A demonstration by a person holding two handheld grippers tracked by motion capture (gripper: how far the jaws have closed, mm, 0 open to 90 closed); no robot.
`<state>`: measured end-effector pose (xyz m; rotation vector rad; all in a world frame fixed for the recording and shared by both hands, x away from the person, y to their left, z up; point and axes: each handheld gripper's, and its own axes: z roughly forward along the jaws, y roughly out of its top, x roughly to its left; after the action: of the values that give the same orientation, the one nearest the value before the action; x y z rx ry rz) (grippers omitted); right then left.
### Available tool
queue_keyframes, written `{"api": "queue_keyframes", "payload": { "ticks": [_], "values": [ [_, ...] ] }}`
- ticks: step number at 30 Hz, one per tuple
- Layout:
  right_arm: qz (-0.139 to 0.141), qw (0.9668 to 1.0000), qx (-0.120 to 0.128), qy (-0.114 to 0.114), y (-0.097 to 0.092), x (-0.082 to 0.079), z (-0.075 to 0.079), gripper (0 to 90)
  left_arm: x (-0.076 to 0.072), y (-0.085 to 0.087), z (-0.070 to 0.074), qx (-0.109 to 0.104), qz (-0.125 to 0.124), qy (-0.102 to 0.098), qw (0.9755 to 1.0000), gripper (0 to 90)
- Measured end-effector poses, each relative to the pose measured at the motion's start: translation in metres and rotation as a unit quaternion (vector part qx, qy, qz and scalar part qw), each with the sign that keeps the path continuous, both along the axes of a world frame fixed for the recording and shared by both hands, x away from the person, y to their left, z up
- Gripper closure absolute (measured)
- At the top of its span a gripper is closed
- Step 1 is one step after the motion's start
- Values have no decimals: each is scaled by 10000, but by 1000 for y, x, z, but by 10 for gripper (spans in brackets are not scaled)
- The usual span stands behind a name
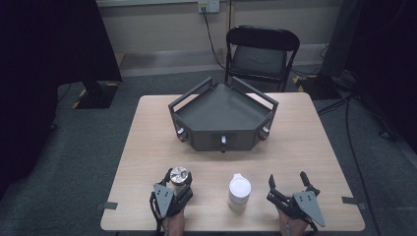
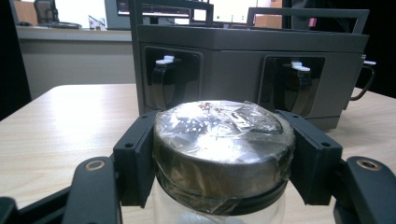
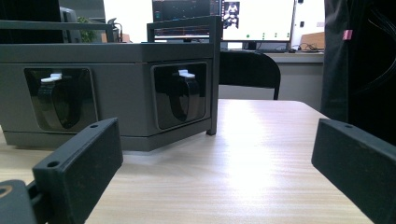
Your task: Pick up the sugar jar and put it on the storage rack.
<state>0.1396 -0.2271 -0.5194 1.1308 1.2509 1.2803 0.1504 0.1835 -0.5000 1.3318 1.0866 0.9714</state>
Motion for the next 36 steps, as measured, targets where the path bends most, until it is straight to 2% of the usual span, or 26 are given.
{"api": "queue_keyframes", "payload": {
  "ticks": [10, 15, 20, 24, 36],
  "values": [
    [-2, 10000, -1, 0, 0, 0, 0, 6, -1, -1, 2, 74, -35, 11, 10000, 348],
    [-4, 10000, -2, 0, 0, 0, 0, 6, -4, -1, -1, 55, -37, -136, 9999, 348],
    [-5, 10000, -2, 0, 0, 0, 0, 7, -4, 4, 5, 91, -119, -132, 9998, 349],
    [-5, 10000, -1, 0, 0, 0, 0, 7, -4, 9, 12, 12, -260, -105, 9996, 348],
    [-3, 10000, -1, 0, 0, 0, 0, 6, -9, 15, 31, 123, -575, -398, 9975, 348]
  ]
}}
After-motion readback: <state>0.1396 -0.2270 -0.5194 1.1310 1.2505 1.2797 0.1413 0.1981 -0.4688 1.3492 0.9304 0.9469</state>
